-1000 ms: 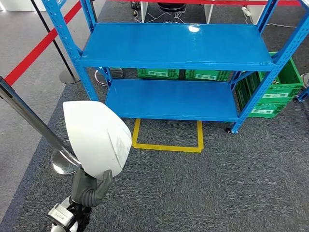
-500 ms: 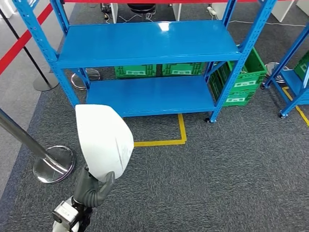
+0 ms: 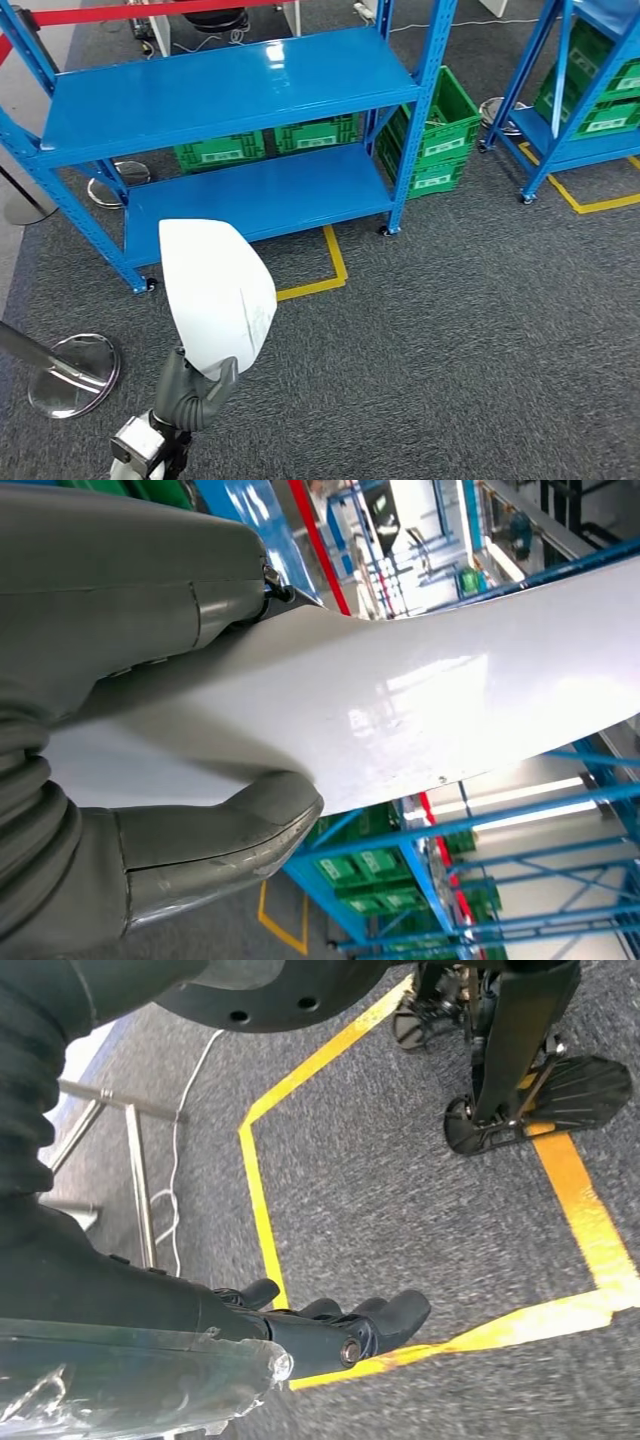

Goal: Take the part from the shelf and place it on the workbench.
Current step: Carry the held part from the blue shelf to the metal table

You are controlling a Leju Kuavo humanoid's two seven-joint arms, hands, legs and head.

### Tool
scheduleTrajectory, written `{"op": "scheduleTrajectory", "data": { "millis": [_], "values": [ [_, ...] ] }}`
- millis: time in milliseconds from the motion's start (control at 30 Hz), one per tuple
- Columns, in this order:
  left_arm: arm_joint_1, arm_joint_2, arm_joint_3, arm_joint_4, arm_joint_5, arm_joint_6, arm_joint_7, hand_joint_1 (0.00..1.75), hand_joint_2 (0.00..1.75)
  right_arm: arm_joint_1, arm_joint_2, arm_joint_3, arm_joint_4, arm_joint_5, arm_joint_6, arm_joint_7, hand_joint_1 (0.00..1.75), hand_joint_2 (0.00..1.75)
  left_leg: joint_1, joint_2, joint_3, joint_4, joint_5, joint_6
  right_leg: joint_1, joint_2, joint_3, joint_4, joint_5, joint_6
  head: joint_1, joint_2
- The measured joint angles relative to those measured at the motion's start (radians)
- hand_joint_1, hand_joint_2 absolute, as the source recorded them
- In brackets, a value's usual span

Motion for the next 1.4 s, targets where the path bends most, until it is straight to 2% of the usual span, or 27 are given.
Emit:
{"op": "scheduleTrajectory", "data": {
  "millis": [33,100,167,233,300,367,400,433,467,533,600,667,700,733,800,867,900,933,967,1033,1100,1167,1200,1267,1333,1367,1400],
  "values": [
    [0.000,0.000,0.000,0.000,0.000,0.000,0.000,1.75,1.75,-0.001,0.000,0.000,0.000,0.000,0.000,0.000,0.00,1.75,0.005,-0.024,0.027,-0.062,0.022,0.000,0.001,0.013,-0.007,0.006,0.003,0.004,0.000,0.000],
    [0.001,0.000,0.000,0.001,0.000,0.000,0.000,1.75,1.75,-0.002,0.000,0.000,0.000,0.000,0.000,0.000,0.00,1.75,0.010,-0.055,0.048,-0.117,0.033,0.003,0.003,0.036,-0.024,0.014,0.010,0.014,0.000,0.000],
    [0.001,-0.002,0.000,0.002,0.000,0.000,0.000,1.75,1.75,0.005,0.000,0.000,0.000,0.000,0.000,0.000,0.00,1.75,0.009,-0.038,0.045,-0.118,0.035,0.015,0.000,0.051,-0.036,0.013,0.018,0.025,0.000,0.000],
    [0.000,-0.004,0.001,0.002,0.000,0.000,0.000,1.75,1.75,0.013,0.000,0.000,0.000,0.000,0.000,0.000,0.00,1.75,0.010,-0.014,0.043,-0.119,0.042,0.028,0.001,0.016,-0.054,0.043,-0.005,0.036,0.007,0.000],
    [0.002,-0.006,0.002,0.002,0.000,0.000,0.000,1.75,1.75,0.011,0.001,0.000,0.000,0.000,0.000,0.000,0.00,1.75,0.008,0.013,0.040,-0.120,0.046,0.034,0.003,-0.044,-0.100,0.156,-0.075,0.044,0.014,0.000],
    [0.005,-0.005,0.003,0.002,0.000,0.000,0.000,1.75,1.75,0.007,0.001,0.000,0.000,0.000,0.000,0.000,0.00,1.75,0.005,0.044,0.037,-0.120,0.047,0.036,0.000,-0.066,-0.147,0.286,-0.136,0.049,0.015,0.000],
    [0.006,-0.005,0.004,0.002,0.000,0.000,0.000,1.75,1.75,0.007,0.002,0.000,0.000,0.000,0.000,0.000,0.00,1.75,0.005,0.059,0.036,-0.119,0.047,0.036,-0.001,-0.070,-0.147,0.307,-0.142,0.050,0.015,0.000],
    [0.006,-0.005,0.004,0.002,0.000,0.000,0.000,1.75,1.75,0.008,0.002,0.000,0.000,0.000,0.000,0.000,0.00,1.75,0.004,0.072,0.037,-0.119,0.047,0.036,-0.002,-0.072,-0.125,0.284,-0.128,0.049,0.015,0.000],
    [0.006,-0.005,0.004,0.002,0.000,0.000,0.000,1.75,1.75,0.008,0.002,0.000,0.000,0.000,0.000,0.000,0.00,1.75,0.004,0.084,0.038,-0.119,0.046,0.035,-0.001,-0.080,-0.085,0.225,-0.102,0.047,0.015,0.000],
    [0.005,-0.006,0.004,0.002,0.000,0.000,0.000,1.75,1.75,0.007,0.002,0.000,0.000,0.000,0.000,0.000,0.00,1.75,0.001,0.104,0.042,-0.119,0.044,0.030,0.005,-0.119,0.002,0.081,-0.060,0.038,0.015,0.000],
    [0.005,-0.006,0.005,0.002,0.000,0.000,0.000,1.75,1.75,0.003,0.002,0.000,0.000,0.000,0.000,0.000,0.00,1.75,-0.003,0.121,0.044,-0.119,0.043,0.021,0.013,-0.138,0.035,0.020,-0.052,0.026,0.014,0.000],
    [0.004,-0.007,0.005,0.002,0.000,0.000,0.000,1.75,1.75,0.003,0.002,0.000,0.000,0.000,0.000,-0.001,0.00,1.75,-0.005,0.137,0.046,-0.122,0.044,0.009,0.014,-0.118,0.031,0.017,-0.048,0.013,0.014,0.000],
    [0.003,-0.007,0.005,0.002,0.000,0.000,0.000,1.75,1.75,0.004,0.002,0.000,0.000,0.000,0.000,0.000,0.00,1.75,-0.004,0.129,0.046,-0.120,0.039,0.003,0.012,-0.108,0.030,0.012,-0.044,0.007,0.013,0.000],
    [0.002,-0.008,0.005,0.002,0.000,0.000,0.000,1.75,1.75,0.004,0.002,0.000,0.000,0.000,0.000,0.000,0.00,1.75,-0.003,0.110,0.041,-0.105,0.025,-0.002,0.010,-0.098,0.031,0.007,-0.040,0.001,0.012,0.000],
    [0.002,-0.007,0.005,0.002,0.000,0.000,0.000,1.75,1.75,0.002,0.002,0.000,0.000,0.000,0.000,0.000,0.00,1.75,-0.001,0.058,-0.002,-0.010,-0.035,-0.007,0.005,-0.077,0.029,0.002,-0.032,-0.008,0.008,0.000],
    [0.006,-0.005,0.005,0.002,0.000,0.000,0.000,1.75,1.75,0.000,0.002,0.000,0.000,0.000,0.000,0.000,0.00,1.75,-0.001,0.037,-0.067,0.122,-0.092,-0.008,0.005,-0.053,0.024,0.002,-0.029,-0.013,0.006,0.000],
    [0.007,-0.005,0.005,0.002,0.000,0.000,0.000,1.75,1.75,0.001,0.002,0.000,0.000,0.000,0.000,0.000,0.00,1.75,-0.001,0.035,-0.085,0.156,-0.094,-0.008,0.005,-0.040,0.022,0.002,-0.027,-0.013,0.006,0.000],
    [0.007,-0.004,0.005,0.002,0.000,0.000,0.000,1.75,1.75,0.002,0.002,0.000,0.000,0.000,0.000,0.000,0.00,1.75,0.000,0.034,-0.086,0.151,-0.076,-0.007,0.005,-0.028,0.021,0.003,-0.026,-0.012,0.006,0.000],
    [0.007,-0.004,0.005,0.002,0.000,0.000,0.000,1.75,1.75,0.003,0.002,0.000,0.000,0.000,0.000,0.000,0.00,1.75,0.001,0.032,-0.068,0.110,-0.041,-0.007,0.004,-0.016,0.021,0.005,-0.025,-0.010,0.006,0.000],
    [0.007,-0.004,0.005,0.002,0.000,0.000,0.000,1.75,1.75,0.003,0.003,0.000,0.000,0.000,0.000,0.000,0.00,1.75,0.008,0.007,-0.006,-0.020,0.027,-0.009,0.004,0.008,0.016,0.014,-0.025,-0.002,0.006,0.000],
    [0.007,-0.005,0.005,0.002,0.000,0.000,0.000,1.75,1.75,0.001,0.003,0.000,0.000,0.000,0.000,0.000,0.00,1.75,0.012,-0.019,0.026,-0.096,0.047,-0.006,0.005,0.027,0.003,0.025,-0.024,0.009,0.007,0.000],
    [0.007,-0.005,0.005,0.002,0.000,0.000,0.000,1.75,1.75,0.005,0.003,0.000,0.000,0.000,0.000,0.000,0.00,1.75,0.011,-0.015,0.024,-0.103,0.045,0.005,0.002,0.042,-0.008,0.025,-0.019,0.020,0.008,0.000],
    [0.007,-0.006,0.006,0.002,0.000,0.000,0.000,1.75,1.75,0.009,0.003,0.000,0.000,0.000,0.000,0.000,0.00,1.75,0.011,-0.008,0.024,-0.104,0.048,0.012,0.001,0.036,-0.012,0.027,-0.019,0.025,0.008,0.000],
    [0.006,-0.007,0.007,0.002,0.006,-0.006,0.000,1.75,1.75,0.012,0.003,0.000,0.000,0.001,0.001,0.000,0.00,1.75,0.013,0.014,0.023,-0.105,0.052,0.023,0.003,-0.006,-0.037,0.076,-0.051,0.034,0.015,0.000],
    [-0.015,0.009,0.026,0.019,0.077,-0.080,0.000,1.75,1.75,0.010,0.001,0.002,0.000,0.018,0.014,0.001,0.00,1.75,0.011,0.038,0.021,-0.105,0.053,0.029,0.003,-0.053,-0.094,0.201,-0.115,0.042,0.022,0.000],
    [-0.043,0.028,0.053,0.042,0.149,-0.160,0.002,1.75,1.75,0.009,-0.002,0.006,0.000,0.032,0.026,0.002,0.00,1.75,0.010,0.050,0.020,-0.105,0.053,0.030,0.002,-0.062,-0.124,0.267,-0.142,0.043,0.023,0.000],
    [-0.085,0.051,0.101,0.077,0.232,-0.256,0.006,1.75,1.75,0.009,-0.007,0.009,0.000,0.047,0.039,0.003,0.00,1.75,0.010,0.063,0.019,-0.105,0.053,0.029,0.001,-0.066,-0.142,0.309,-0.153,0.044,0.023,0.000]
  ]
}}
